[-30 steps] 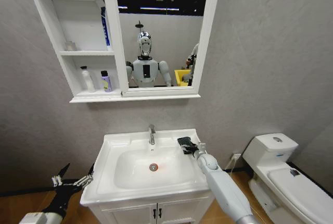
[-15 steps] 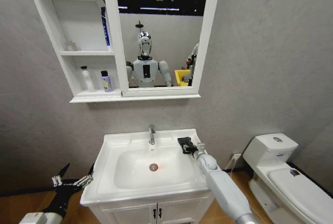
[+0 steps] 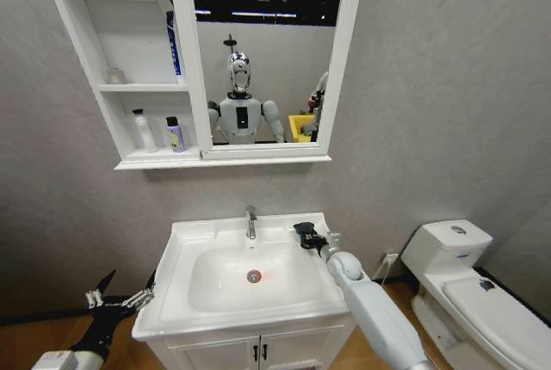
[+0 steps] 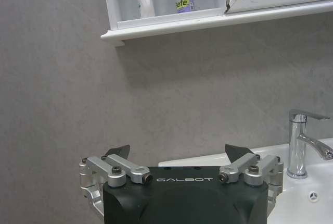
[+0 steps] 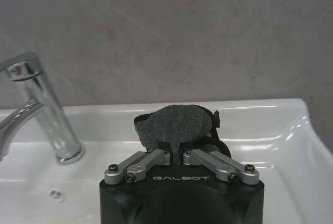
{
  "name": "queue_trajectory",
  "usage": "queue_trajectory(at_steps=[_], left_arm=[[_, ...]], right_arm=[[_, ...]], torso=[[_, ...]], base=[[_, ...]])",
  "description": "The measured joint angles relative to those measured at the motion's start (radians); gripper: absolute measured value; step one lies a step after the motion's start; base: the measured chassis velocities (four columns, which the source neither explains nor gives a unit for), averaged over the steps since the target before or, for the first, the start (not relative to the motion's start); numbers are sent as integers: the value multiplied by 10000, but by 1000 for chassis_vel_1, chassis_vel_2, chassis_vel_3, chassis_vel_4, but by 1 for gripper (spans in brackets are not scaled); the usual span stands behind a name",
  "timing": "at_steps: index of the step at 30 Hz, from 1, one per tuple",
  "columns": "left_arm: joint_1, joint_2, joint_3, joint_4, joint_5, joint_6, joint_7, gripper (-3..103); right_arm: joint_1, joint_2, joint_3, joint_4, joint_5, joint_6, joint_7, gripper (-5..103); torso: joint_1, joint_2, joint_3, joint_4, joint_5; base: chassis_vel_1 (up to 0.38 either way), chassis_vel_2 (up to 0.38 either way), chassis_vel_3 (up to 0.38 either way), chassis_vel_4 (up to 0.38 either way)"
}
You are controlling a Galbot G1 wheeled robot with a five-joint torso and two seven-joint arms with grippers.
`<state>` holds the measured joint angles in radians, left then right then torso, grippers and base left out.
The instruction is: Move facial cleanser and shampoo from washbasin to cabinet, then wipe washbasin with towel.
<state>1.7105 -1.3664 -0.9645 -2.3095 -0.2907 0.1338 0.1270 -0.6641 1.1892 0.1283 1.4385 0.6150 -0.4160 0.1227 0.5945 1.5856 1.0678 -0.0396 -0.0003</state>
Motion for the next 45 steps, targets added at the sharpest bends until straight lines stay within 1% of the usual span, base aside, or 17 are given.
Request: queue_trajectory(at_steps=[1,2,5,8,9,15,17,18,19,25,28,31,38,40,41,44,45], left_arm=[[0,0,0,0,0,0,0,100],[0,0,0,0,0,0,0,100],[0,0,0,0,0,0,0,100],[0,0,0,0,0,0,0,100],[0,0,1,0,0,-1,0,100],[0,0,1,0,-1,0,0,100],[0,0,0,0,-1,-1,0,100],[0,0,0,0,-1,0,0,100],[0,0,1,-1,-1,0,0,100],[0,1,0,0,-1,0,0,100],[0,0,0,0,-1,0,0,100],[0,1,1,0,-1,0,0,100],[0,0,0,0,-1,0,0,100],[0,1,0,0,0,0,0,100],[0,1,0,0,0,0,0,100],[0,1,1,0,-1,0,0,100],[0,1,1,0,-1,0,0,100]], right_arm=[[-178,-66,-441,425,299,-151,275,5],[-178,-66,-441,425,299,-151,275,5],[-575,55,-973,435,376,-192,547,5],[-634,99,-1065,311,398,-193,588,5],[-669,200,-1158,85,395,-190,609,5],[-333,638,-1422,-1120,415,-57,642,5],[-222,762,-1504,-1528,416,-12,642,5],[-127,897,-1552,-1853,363,31,630,5],[-38,1022,-1597,-2179,277,76,612,5],[96,1361,-1708,-3031,-105,238,470,5],[165,1540,-1737,-3455,-228,352,355,5],[365,1903,-1739,-4057,-269,443,198,5],[646,2438,-1998,-4667,-262,486,87,5],[770,2796,-2099,-4950,-256,524,20,5],[770,2796,-2099,-4950,-256,524,20,5],[946,3432,-2325,-5266,-42,432,-3,5],[946,3432,-2325,-5266,-42,432,-3,5]], torso=[[0,0,1,-2,2],[0,0,1,-2,2],[0,0,1,-4,5],[0,0,0,-4,3],[0,0,1,-7,2],[0,-1,1,-1,3],[1,0,1,-5,1],[0,0,2,-6,2],[0,0,1,-2,3],[1,0,1,-2,2],[-1,0,0,-7,1],[-2,1,-1,-5,0],[-1,1,-1,-5,1],[-1,-1,1,-3,3],[-1,-1,1,-3,3],[2,-4,5,-3,2],[2,-4,5,-3,2]], base=[[0,0,0,0],[0,0,0,0],[0,0,0,0],[0,0,0,0],[0,0,0,0],[0,0,0,0],[0,0,0,0],[0,0,0,0],[0,0,0,0],[0,0,0,0],[0,0,0,0],[0,0,0,0],[0,0,0,0],[0,0,0,0],[0,0,0,0],[0,0,0,0],[0,0,0,0]])
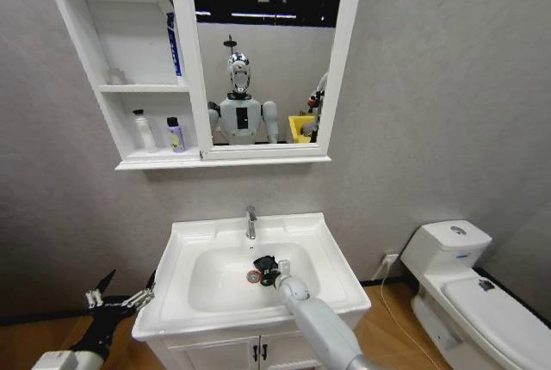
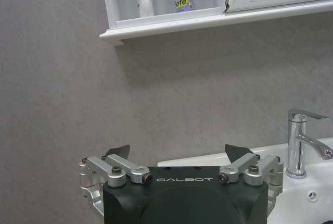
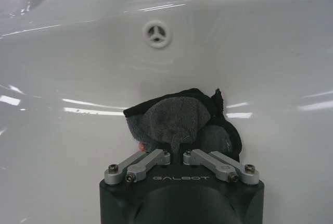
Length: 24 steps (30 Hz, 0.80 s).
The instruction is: Move facial cleanser and shampoo from washbasin to cabinet, then wipe washbasin with towel.
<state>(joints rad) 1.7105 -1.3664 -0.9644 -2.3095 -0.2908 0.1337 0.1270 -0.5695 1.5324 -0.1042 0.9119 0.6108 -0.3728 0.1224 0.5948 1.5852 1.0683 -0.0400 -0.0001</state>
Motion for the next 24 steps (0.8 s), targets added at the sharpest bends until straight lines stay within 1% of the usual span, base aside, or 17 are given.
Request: queue_trajectory(at_steps=[2,3,5,8,10,11,12,13,15,16,17,19,22,24], left_arm=[[0,0,0,0,0,0,0,100],[0,0,0,0,0,0,0,100],[0,0,0,0,0,0,0,100],[0,0,-1,0,0,0,0,100],[0,0,0,0,0,0,0,100],[0,0,-1,-1,-1,0,0,100],[0,0,0,0,0,0,0,100],[0,0,0,0,0,0,0,100],[0,0,-1,0,0,0,0,100],[0,0,-1,0,0,0,0,100],[0,0,0,0,0,0,0,100],[0,0,-1,0,0,0,0,100],[0,0,0,0,0,-1,0,100],[0,0,0,0,0,0,0,100]], right_arm=[[110,483,-90,-153,145,-27,-6,5],[110,483,-90,-153,145,-27,-6,5],[182,734,-105,-198,296,-39,-10,5],[279,806,-110,-222,433,-38,-1,5],[295,807,-94,-222,441,-38,20,5],[285,749,-46,-194,445,-39,17,5],[220,517,99,-71,445,-89,50,5],[220,517,99,-71,445,-89,50,5],[97,68,254,238,467,-249,238,5],[97,68,254,238,467,-249,238,5],[45,-117,284,388,472,-315,317,5],[-138,-920,338,963,190,-471,510,5],[-155,-1172,340,1125,176,-546,516,5],[-152,-1188,333,1115,221,-564,509,5]], torso=[[1,0,0,0,0],[1,0,0,0,0],[1,-1,1,9,2],[1,0,-1,0,-1],[1,0,-1,0,0],[1,0,-1,4,4],[1,0,-2,4,3],[1,0,-2,4,3],[1,0,-2,-3,2],[1,0,-2,-3,2],[1,0,-3,-5,2],[-2,2,-3,-7,2],[-2,3,-3,-6,2],[-1,3,-3,-3,3]], base=[[0,0,0,0],[0,0,0,0],[0,0,0,0],[0,0,0,0],[0,0,0,0],[0,0,0,0],[0,0,0,0],[0,0,0,0],[0,0,0,0],[0,0,0,0],[0,0,0,0],[0,0,0,0],[0,0,0,0],[0,0,0,0]])
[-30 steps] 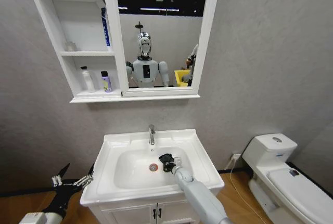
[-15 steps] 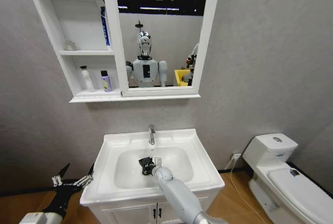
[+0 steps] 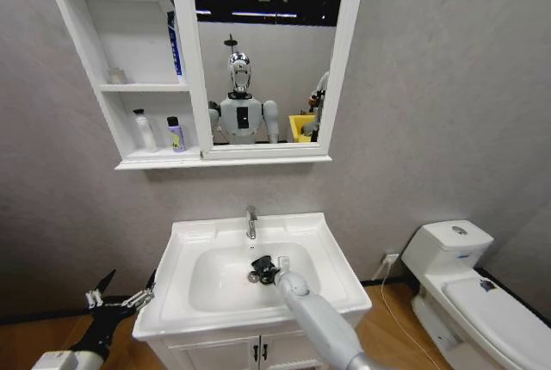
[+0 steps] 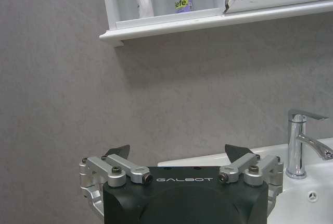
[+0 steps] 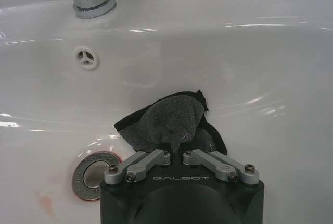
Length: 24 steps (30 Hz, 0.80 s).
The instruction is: Move facial cleanser and shampoo from washbasin to cabinet, then wipe washbasin with towel.
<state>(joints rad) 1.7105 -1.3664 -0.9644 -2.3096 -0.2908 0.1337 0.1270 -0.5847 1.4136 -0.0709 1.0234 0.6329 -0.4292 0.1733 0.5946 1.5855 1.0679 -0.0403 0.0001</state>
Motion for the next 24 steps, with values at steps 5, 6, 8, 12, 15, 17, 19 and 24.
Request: queue_trajectory(at_steps=[5,6,8,12,15,17,19,24], left_arm=[[0,0,1,0,0,0,0,100],[0,0,0,0,0,0,0,100],[0,0,0,0,0,0,0,100],[0,0,0,0,0,0,0,100],[0,0,0,0,0,0,0,100],[0,0,0,0,0,0,0,100],[0,0,0,0,0,0,0,100],[0,0,0,0,0,0,0,100]], right_arm=[[-54,444,-289,-79,396,-65,-3,5],[-68,616,-392,-98,509,-68,-9,5],[-77,1091,-617,-136,795,32,-153,5],[-78,1347,-712,-101,976,328,-526,5],[-77,1397,-693,23,969,434,-662,5],[-92,1056,-529,44,930,243,-482,5],[-127,870,-439,79,859,130,-354,5],[-226,109,-209,350,-334,-88,-139,5]], torso=[[0,-1,1,5,0],[0,0,1,8,-1],[0,-1,0,4,-2],[0,0,1,11,0],[0,-1,0,9,0],[-1,0,0,1,-3],[-1,0,0,-1,-2],[-1,0,0,0,1]], base=[[0,0,0,0],[0,0,0,0],[0,0,0,0],[0,0,0,0],[0,0,0,0],[0,0,0,0],[0,0,0,0],[0,0,0,0]])
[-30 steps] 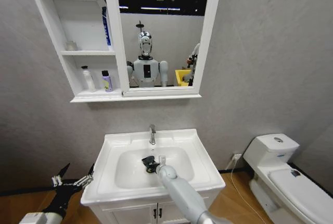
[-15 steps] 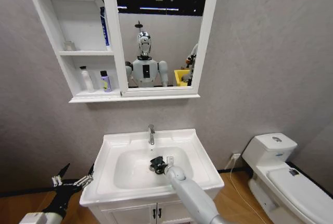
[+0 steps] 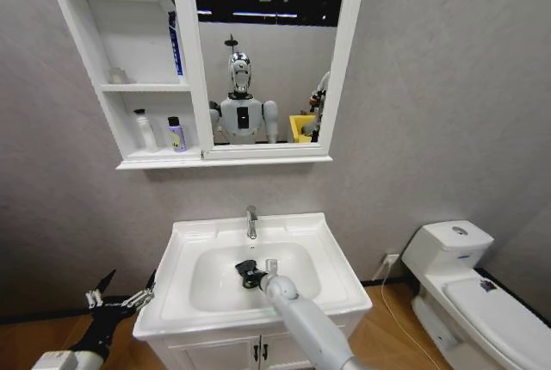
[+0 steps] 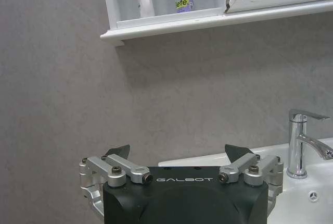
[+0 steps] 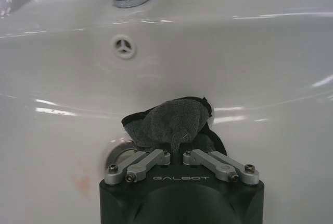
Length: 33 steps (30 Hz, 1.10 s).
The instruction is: Move facial cleanser and shampoo from washbasin to cabinet, then wipe washbasin with towel.
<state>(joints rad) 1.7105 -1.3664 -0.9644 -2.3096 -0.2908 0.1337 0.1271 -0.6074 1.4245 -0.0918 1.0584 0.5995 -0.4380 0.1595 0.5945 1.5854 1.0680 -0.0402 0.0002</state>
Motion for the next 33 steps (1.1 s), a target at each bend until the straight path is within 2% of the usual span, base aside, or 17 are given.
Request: queue_trajectory(at_steps=[2,5,9,11,13,16,18,21,24,29,31,33], left_arm=[[0,0,0,0,0,0,0,100],[0,0,0,0,0,0,0,100],[0,0,-1,0,0,0,0,100],[0,0,0,0,0,0,0,100],[0,0,0,0,0,0,0,100],[0,0,0,0,0,1,0,100],[0,0,0,0,0,0,0,100],[0,0,0,0,1,0,0,100],[0,0,0,0,0,0,0,100],[0,0,0,0,0,0,0,100],[0,0,0,0,0,0,0,100],[0,0,-1,0,0,0,0,100]], right_arm=[[31,-399,8,115,-270,-49,-42,5],[44,-412,8,110,-241,-63,-70,5],[62,4,-112,-147,147,-95,-268,5],[77,226,-212,-223,273,-92,-305,5],[118,683,-541,-327,436,104,-517,5],[154,867,-719,-335,494,221,-647,5],[248,1173,-936,-345,1167,343,-794,5],[299,1237,-951,-362,1311,357,-792,5],[315,993,-917,-419,1108,230,-579,5],[200,105,-585,-56,512,-319,134,5],[238,-298,-462,71,62,-365,202,5],[260,-395,-431,67,-37,-359,182,5]], torso=[[-1,0,0,-3,-3],[0,1,0,-2,-1],[0,0,0,6,-1],[0,0,0,3,-4],[0,0,0,6,-3],[0,0,0,6,-3],[0,0,0,6,-2],[0,0,0,7,-2],[0,0,0,3,-2],[1,0,0,-3,0],[0,1,0,0,-1],[0,1,0,-3,-3]], base=[[0,0,0,0],[0,0,0,0],[0,0,0,0],[0,0,0,0],[0,0,0,0],[0,0,0,0],[0,0,0,0],[0,0,0,0],[0,0,0,0],[0,0,0,0],[0,0,0,0],[0,0,0,0]])
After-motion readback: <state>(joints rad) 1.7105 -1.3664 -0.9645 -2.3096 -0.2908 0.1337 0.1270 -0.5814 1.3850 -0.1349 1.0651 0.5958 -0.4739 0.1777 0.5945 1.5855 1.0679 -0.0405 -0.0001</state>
